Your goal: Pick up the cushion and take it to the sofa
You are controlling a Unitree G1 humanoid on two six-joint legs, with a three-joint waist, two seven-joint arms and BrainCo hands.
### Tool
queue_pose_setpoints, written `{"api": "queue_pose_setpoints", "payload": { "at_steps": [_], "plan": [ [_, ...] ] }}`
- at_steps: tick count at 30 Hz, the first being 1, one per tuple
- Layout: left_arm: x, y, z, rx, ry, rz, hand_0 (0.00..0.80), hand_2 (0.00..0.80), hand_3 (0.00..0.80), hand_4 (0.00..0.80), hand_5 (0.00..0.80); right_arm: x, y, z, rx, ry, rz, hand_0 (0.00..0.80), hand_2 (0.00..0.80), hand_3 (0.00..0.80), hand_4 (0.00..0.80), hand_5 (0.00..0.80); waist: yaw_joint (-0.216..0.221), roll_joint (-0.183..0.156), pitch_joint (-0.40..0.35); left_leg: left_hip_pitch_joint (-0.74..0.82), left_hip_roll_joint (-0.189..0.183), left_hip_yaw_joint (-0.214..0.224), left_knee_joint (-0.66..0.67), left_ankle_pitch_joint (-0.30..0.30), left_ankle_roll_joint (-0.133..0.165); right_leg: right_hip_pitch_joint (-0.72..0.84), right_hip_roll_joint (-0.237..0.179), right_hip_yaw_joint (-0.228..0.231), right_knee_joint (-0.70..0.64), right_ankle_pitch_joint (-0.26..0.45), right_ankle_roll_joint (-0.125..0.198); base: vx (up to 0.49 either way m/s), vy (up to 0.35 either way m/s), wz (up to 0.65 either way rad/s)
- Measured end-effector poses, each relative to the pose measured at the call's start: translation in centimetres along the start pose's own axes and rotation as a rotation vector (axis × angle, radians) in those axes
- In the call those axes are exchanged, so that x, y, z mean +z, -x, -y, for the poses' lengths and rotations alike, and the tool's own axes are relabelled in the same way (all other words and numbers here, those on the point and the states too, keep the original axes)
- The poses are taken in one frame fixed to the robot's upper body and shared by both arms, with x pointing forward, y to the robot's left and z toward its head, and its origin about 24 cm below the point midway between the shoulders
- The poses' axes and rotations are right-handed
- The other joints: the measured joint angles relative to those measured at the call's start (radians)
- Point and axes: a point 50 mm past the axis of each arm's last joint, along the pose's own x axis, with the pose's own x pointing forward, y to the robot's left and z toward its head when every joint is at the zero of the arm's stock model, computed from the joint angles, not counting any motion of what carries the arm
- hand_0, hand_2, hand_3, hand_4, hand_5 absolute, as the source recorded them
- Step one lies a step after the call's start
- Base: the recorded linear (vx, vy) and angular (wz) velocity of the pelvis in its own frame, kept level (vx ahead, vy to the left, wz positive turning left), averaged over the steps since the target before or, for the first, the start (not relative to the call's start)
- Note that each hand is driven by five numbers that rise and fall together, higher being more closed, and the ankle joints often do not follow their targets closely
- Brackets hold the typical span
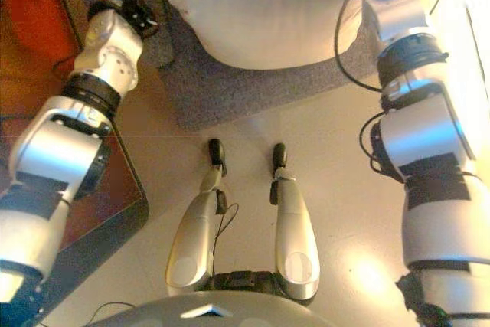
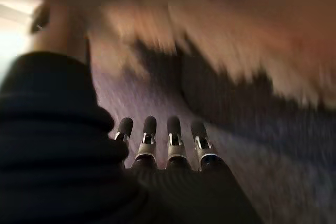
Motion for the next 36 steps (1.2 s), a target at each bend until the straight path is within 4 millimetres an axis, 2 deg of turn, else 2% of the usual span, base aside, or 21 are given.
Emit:
{"api": "queue_pose_setpoints", "payload": {
  "at_steps": [2, 4, 7, 15, 16, 18, 20, 22, 24, 26, 29, 31, 36],
  "plan": [
    [0.1, -0.1, -1.5, 0.048, -0.016, -0.001, 0.000, 0.000, 0.000, 0.000, 0.000, 0.0, -0.3, 1.5, -0.044, 0.013, 0.007, 0.000, 0.000, 0.000, 0.000, 0.000, 0.003, 0.000, 0.000, -0.009, -0.001, 0.004, -0.003, 0.003, 0.003, -0.014, -0.003, -0.001, 0.003, 0.000, 0.000, -0.021, 0.027, -0.03],
    [0.3, -0.1, -1.6, 0.028, -0.011, 0.008, 0.000, 0.000, 0.000, 0.000, 0.000, 0.0, -0.6, 2.9, -0.079, 0.026, 0.019, 0.000, 0.000, 0.000, 0.000, 0.000, 0.018, 0.001, 0.000, -0.017, -0.002, 0.007, -0.004, 0.006, 0.007, -0.028, -0.005, -0.003, 0.009, -0.001, -0.001, -0.029, 0.018, -0.04],
    [0.2, 0.1, -2.4, 0.010, -0.015, 0.018, 0.000, 0.000, 0.000, 0.000, 0.000, -0.5, -0.4, 4.2, -0.094, 0.039, 0.047, 0.000, 0.000, 0.000, 0.000, 0.000, 0.018, 0.001, 0.000, -0.018, -0.005, 0.008, -0.004, 0.003, 0.003, -0.039, -0.010, -0.004, 0.030, -0.012, -0.007, 0.000, 0.000, 0.00],
    [0.0, 1.3, -5.9, 0.064, 0.039, 0.068, 0.000, 0.000, 0.000, 0.000, 0.000, -3.9, 1.0, 9.3, -0.273, -0.013, 0.050, 0.000, 0.000, 0.000, 0.000, 0.000, 0.021, 0.023, 0.011, -0.014, -0.001, 0.006, -0.010, 0.008, -0.009, -0.053, -0.011, -0.018, 0.070, -0.038, -0.018, -0.030, -0.004, 0.02],
    [-0.3, 1.5, -6.6, 0.083, 0.057, 0.066, 0.000, 0.000, 0.000, 0.000, 0.000, -4.2, 1.4, 9.9, -0.302, -0.011, 0.056, 0.000, 0.000, 0.000, 0.000, 0.000, 0.021, 0.029, 0.014, -0.010, -0.001, 0.006, -0.010, 0.008, -0.010, -0.049, -0.013, -0.026, 0.069, -0.038, -0.019, -0.038, 0.027, 0.00],
    [-1.6, 2.2, -9.9, 0.225, 0.099, 0.030, 0.000, 0.000, 0.000, 0.000, 0.000, -5.2, 2.2, 11.2, -0.371, -0.002, 0.057, 0.000, 0.000, 0.000, 0.000, 0.000, 0.018, 0.041, 0.021, 0.017, 0.000, 0.006, -0.016, 0.006, -0.013, -0.023, -0.013, -0.034, 0.068, -0.039, -0.027, -0.005, 0.040, -0.01],
    [-3.9, 3.9, -15.1, 0.415, 0.069, -0.055, 0.000, 0.000, 0.000, 0.000, 0.000, -7.5, 3.5, 12.3, -0.442, 0.015, 0.020, 0.000, 0.000, 0.000, 0.000, 0.000, 0.017, 0.045, 0.023, 0.064, 0.002, 0.008, -0.028, 0.002, -0.018, 0.022, -0.014, -0.046, 0.060, -0.046, -0.032, 0.038, 0.055, 0.01],
    [-6.4, 6.7, -20.0, 0.562, 0.000, -0.161, 0.000, 0.000, 0.000, 0.000, 0.000, -10.4, 5.3, 14.3, -0.525, 0.041, -0.053, 0.000, 0.000, 0.000, 0.000, 0.000, 0.020, 0.045, 0.023, 0.109, 0.002, 0.005, -0.034, -0.005, -0.026, 0.069, -0.021, -0.061, 0.058, -0.062, -0.033, 0.034, 0.069, 0.15],
    [-8.2, 9.8, -24.0, 0.670, -0.068, -0.255, 0.000, 0.000, 0.000, 0.000, 0.000, -13.0, 7.3, 16.8, -0.625, 0.058, -0.127, 0.000, 0.000, 0.000, 0.000, 0.000, 0.024, 0.045, 0.023, 0.143, 0.000, -0.002, -0.033, -0.015, -0.019, 0.106, -0.029, -0.069, 0.060, -0.078, -0.030, 0.050, 0.052, 0.20],
    [-9.8, 12.8, -26.8, 0.758, -0.077, -0.332, 0.000, 0.000, 0.000, 0.000, 0.000, -15.4, 9.5, 19.0, -0.714, 0.089, -0.206, 0.000, 0.000, 0.000, 0.000, 0.000, 0.035, 0.046, 0.023, 0.176, -0.009, -0.004, -0.033, -0.025, -0.015, 0.141, -0.041, -0.070, 0.066, -0.095, -0.022, 0.037, 0.008, 0.15],
    [-12.1, 17.0, -29.6, 0.794, -0.101, -0.465, 0.000, 0.000, 0.000, 0.000, 0.000, -17.6, 12.0, 21.2, -0.794, 0.126, -0.279, 0.000, 0.000, 0.000, 0.000, 0.000, 0.048, 0.047, 0.020, 0.216, -0.020, -0.003, -0.032, -0.041, -0.004, 0.182, -0.051, -0.068, 0.069, -0.110, -0.009, 0.065, -0.024, 0.06],
    [-14.1, 19.7, -30.3, 0.779, -0.127, -0.562, 0.000, 0.000, 0.000, 0.000, 0.000, -18.5, 13.3, 22.1, -0.811, 0.150, -0.313, 0.000, 0.000, 0.000, 0.000, 0.000, 0.049, 0.045, 0.000, 0.231, -0.023, -0.005, -0.032, -0.048, -0.004, 0.198, -0.054, -0.067, 0.065, -0.115, -0.004, 0.044, 0.030, 0.03],
    [-19.3, 26.2, -30.0, 0.795, -0.069, -0.769, 0.000, 0.000, 0.000, 0.000, 0.000, -20.4, 15.9, 22.9, -0.777, 0.209, -0.377, 0.000, 0.000, 0.000, 0.000, 0.000, 0.051, 0.028, -0.106, 0.275, -0.023, -0.001, -0.027, -0.074, 0.000, 0.263, -0.049, -0.065, 0.022, -0.116, 0.002, 0.026, -0.001, -0.02]
  ]
}}
